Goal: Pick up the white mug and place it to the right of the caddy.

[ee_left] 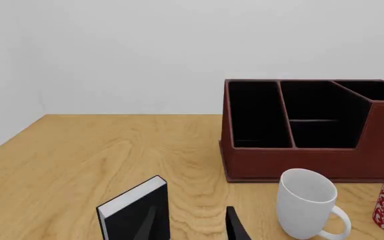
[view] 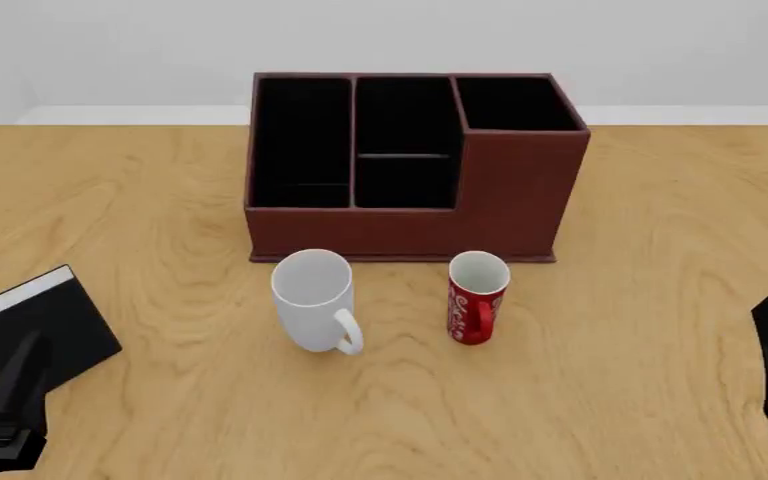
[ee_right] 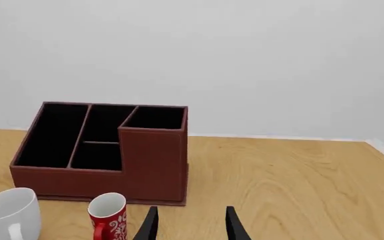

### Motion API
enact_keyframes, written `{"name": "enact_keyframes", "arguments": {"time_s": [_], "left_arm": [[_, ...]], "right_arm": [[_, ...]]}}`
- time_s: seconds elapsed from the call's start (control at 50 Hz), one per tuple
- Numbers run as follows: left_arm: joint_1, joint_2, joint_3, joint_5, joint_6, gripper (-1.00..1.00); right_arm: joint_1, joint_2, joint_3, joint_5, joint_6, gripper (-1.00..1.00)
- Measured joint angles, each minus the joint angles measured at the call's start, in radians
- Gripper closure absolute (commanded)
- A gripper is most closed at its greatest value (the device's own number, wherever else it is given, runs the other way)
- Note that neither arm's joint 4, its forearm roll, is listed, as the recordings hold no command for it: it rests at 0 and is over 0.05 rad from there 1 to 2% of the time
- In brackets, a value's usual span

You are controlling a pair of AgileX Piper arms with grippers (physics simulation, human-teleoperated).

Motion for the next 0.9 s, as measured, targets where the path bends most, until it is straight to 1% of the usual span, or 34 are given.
{"name": "enact_keyframes", "arguments": {"time_s": [0.12,0.38,0.54,0.72,0.9], "left_arm": [[0.0,0.0,0.0,0.0,0.0,-1.0],[0.0,0.0,0.0,0.0,0.0,-1.0],[0.0,0.0,0.0,0.0,0.0,-1.0],[0.0,0.0,0.0,0.0,0.0,-1.0],[0.0,0.0,0.0,0.0,0.0,-1.0]], "right_arm": [[0.029,0.028,-0.091,0.045,-0.013,-1.0],[0.133,0.114,-0.307,0.159,-0.059,-1.0],[0.17,0.164,-0.42,0.216,-0.11,-1.0],[0.216,0.236,-0.517,0.248,-0.16,-1.0],[0.269,0.318,-0.587,0.251,-0.202,-1.0]]}}
